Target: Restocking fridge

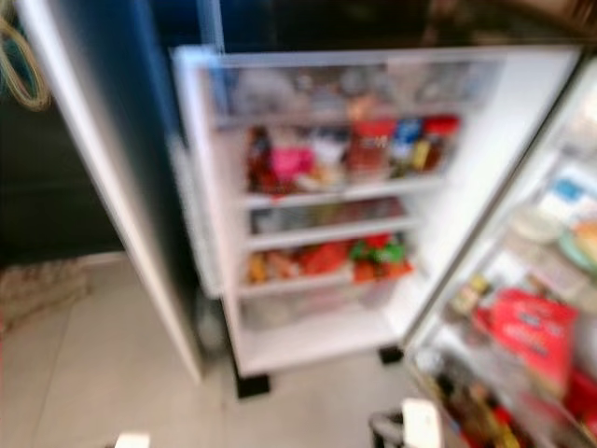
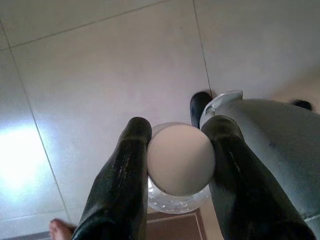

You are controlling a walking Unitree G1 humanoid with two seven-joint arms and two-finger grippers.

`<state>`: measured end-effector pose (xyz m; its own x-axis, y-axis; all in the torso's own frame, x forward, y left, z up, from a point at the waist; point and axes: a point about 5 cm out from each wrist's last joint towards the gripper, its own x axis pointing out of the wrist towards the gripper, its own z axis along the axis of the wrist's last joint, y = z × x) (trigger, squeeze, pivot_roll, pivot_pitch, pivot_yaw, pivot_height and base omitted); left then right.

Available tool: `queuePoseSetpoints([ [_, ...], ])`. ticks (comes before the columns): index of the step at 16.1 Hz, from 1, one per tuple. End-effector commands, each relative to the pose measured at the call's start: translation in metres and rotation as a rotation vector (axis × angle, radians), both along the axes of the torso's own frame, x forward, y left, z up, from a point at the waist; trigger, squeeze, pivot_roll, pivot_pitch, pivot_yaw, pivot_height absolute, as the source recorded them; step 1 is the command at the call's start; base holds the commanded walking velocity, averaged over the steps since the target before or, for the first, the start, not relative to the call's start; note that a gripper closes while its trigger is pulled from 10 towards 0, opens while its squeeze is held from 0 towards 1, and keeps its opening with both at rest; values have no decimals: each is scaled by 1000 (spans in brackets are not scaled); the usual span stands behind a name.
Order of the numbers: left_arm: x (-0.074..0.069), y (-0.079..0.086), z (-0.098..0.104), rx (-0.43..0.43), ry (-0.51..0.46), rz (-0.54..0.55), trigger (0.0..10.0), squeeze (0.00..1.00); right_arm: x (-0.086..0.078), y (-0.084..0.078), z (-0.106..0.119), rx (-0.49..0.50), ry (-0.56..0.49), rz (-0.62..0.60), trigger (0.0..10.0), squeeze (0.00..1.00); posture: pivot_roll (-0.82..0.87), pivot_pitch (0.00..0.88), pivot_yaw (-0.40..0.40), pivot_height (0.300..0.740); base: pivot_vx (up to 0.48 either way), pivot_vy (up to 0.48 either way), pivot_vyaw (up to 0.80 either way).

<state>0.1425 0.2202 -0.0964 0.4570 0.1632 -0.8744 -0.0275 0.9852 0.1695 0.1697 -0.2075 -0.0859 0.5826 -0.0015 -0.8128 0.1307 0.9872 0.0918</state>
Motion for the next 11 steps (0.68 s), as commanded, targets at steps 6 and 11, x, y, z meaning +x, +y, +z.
queuePoseSetpoints([
  [6,1,-5,-1,-5,-4,-9,10000,0,-2,-8,0,-31,16,40,10000,0,-2,0,-13,740,0,-311,0],
  [11,4,-3,2,5,-59,0,10000,0,-3,-6,0,-27,18,47,10000,0,-1,0,-1,740,0,0,0],
])
